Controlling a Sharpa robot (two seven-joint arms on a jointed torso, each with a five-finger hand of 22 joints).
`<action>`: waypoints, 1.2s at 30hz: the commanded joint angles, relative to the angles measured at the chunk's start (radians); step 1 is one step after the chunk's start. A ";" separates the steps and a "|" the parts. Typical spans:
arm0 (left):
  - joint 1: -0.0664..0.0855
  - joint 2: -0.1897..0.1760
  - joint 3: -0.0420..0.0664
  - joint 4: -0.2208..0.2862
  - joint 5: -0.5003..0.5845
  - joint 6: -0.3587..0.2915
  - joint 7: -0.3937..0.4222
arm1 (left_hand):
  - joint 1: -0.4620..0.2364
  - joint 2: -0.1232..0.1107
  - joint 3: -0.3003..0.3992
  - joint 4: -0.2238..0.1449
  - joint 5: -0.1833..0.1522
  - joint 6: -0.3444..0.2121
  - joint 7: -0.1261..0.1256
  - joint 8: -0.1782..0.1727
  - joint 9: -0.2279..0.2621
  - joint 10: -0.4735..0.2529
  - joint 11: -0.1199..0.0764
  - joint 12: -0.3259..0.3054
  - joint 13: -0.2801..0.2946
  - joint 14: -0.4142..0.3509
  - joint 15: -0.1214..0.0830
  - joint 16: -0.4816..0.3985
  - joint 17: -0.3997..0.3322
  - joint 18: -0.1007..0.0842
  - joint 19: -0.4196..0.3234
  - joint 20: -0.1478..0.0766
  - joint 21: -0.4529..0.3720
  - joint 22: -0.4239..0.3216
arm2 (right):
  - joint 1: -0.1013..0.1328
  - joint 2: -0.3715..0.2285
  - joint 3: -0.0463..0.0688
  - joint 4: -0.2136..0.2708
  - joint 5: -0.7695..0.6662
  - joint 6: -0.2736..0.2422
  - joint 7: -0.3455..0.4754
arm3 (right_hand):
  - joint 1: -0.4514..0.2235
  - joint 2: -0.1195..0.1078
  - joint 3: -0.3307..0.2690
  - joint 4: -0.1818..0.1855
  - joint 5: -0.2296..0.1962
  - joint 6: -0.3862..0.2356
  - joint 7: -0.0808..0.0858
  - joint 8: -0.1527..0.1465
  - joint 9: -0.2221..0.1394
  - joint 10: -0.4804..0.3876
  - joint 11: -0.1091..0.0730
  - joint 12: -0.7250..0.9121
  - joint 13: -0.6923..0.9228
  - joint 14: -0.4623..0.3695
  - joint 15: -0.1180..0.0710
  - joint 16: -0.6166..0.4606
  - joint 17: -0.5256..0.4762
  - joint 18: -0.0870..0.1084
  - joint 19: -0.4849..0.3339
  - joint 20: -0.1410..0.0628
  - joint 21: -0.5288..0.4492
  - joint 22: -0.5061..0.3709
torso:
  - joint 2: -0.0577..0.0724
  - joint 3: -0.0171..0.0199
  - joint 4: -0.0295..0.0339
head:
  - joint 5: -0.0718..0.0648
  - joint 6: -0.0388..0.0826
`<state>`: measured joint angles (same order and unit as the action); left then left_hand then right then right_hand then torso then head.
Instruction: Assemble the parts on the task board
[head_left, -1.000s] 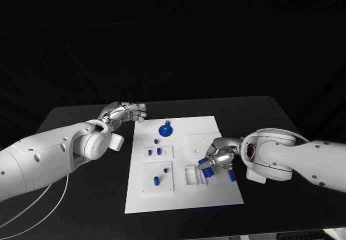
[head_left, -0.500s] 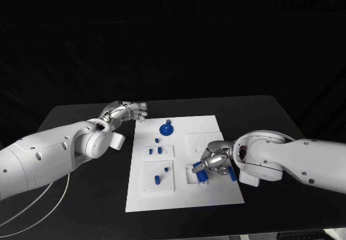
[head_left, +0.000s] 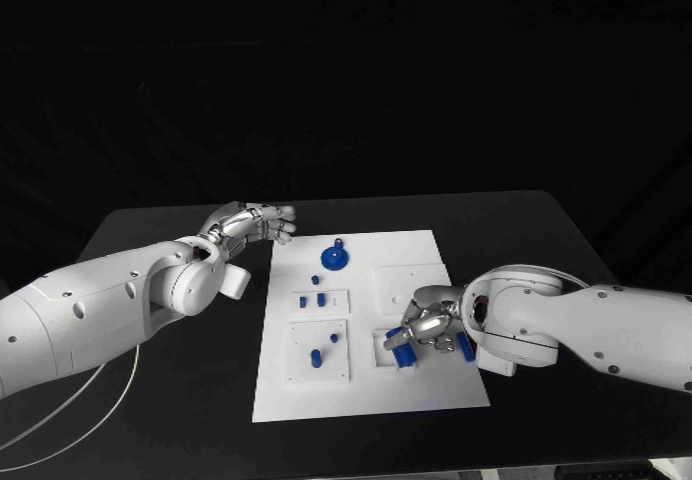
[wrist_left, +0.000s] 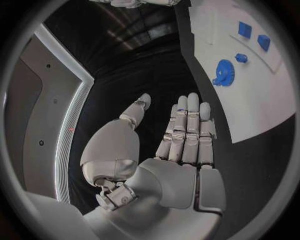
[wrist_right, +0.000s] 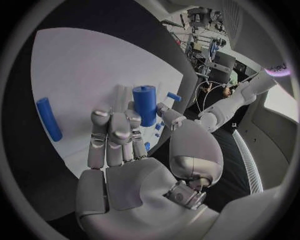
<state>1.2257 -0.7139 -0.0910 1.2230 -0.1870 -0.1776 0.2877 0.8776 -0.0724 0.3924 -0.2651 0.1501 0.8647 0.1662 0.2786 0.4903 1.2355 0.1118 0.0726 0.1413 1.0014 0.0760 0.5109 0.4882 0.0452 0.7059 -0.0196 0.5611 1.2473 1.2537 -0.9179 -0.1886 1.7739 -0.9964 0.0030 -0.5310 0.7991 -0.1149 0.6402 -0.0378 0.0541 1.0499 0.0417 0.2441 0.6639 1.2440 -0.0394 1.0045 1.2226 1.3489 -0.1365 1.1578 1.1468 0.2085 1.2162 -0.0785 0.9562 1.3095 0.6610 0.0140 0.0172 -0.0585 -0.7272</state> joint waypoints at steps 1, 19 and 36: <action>0.000 0.002 0.000 0.001 -0.006 0.022 0.004 | 0.001 -0.010 0.001 -0.005 -0.003 0.000 -0.002 0.004 -0.001 -0.007 -0.001 -0.003 -0.002 -0.004 0.006 -0.004 0.002 -0.003 -0.009 0.001 -0.004 0.002 | -0.008 0.009 -0.001 -0.007 -0.033 -0.003 -0.012 | -0.014 -0.001 -0.001 0.005 -0.005 0.029 0.027 -0.004 -0.005 0.004 -0.003 -0.006 -0.001 -0.009 -0.012 0.004 -0.002 0.053 0.000 0.007 0.006 0.010 | 0.000 0.0003 0.0006 | 0.001 0.000; 0.000 -0.009 -0.002 -0.001 -0.009 0.033 -0.005 | -0.005 -0.006 0.001 -0.001 -0.004 0.000 -0.002 0.004 -0.001 -0.007 -0.001 -0.002 -0.002 -0.005 0.006 -0.007 0.006 -0.003 -0.010 0.002 -0.005 0.004 | -0.019 0.025 -0.001 -0.033 0.032 -0.007 -0.007 | -0.039 -0.013 -0.003 0.020 -0.005 0.030 0.027 -0.005 -0.005 0.004 -0.004 -0.007 0.000 -0.010 -0.012 0.005 -0.006 0.053 0.000 0.006 0.005 0.007 | 0.000 0.0010 0.0005 | 0.010 0.000; 0.000 -0.007 -0.002 -0.001 -0.009 0.040 -0.006 | -0.007 -0.004 0.002 0.001 -0.005 0.000 -0.002 0.004 -0.001 -0.008 -0.001 -0.002 -0.002 -0.005 0.006 -0.008 0.008 -0.003 -0.010 0.002 -0.006 0.005 | -0.024 0.031 -0.001 -0.037 0.036 -0.005 -0.005 | -0.084 -0.024 -0.034 0.037 -0.005 0.030 0.026 -0.005 -0.004 0.004 -0.005 -0.008 0.002 -0.013 -0.013 0.008 -0.010 0.053 -0.003 0.004 0.005 0.006 | 0.000 0.0009 0.0001 | 0.011 0.001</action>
<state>1.2257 -0.7223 -0.0937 1.2208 -0.1894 -0.1556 0.2772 0.8776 -0.0724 0.3924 -0.2651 0.1501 0.8647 0.1662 0.2786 0.4903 1.2356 0.1117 0.0726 0.1407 0.9977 0.0796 0.5072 0.4953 0.0453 0.7023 -0.0160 0.5611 1.2512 1.2363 -0.8895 -0.1851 1.7385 -0.9655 -0.0128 -0.5242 0.7241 -0.1386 0.6097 -0.0023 0.0541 1.0821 0.0625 0.2438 0.6601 1.2439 -0.0394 1.0015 1.2239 1.3487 -0.1397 1.1617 1.1381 0.2121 1.2145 -0.0767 0.9560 1.3095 0.6608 0.0144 0.0172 -0.0477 -0.7262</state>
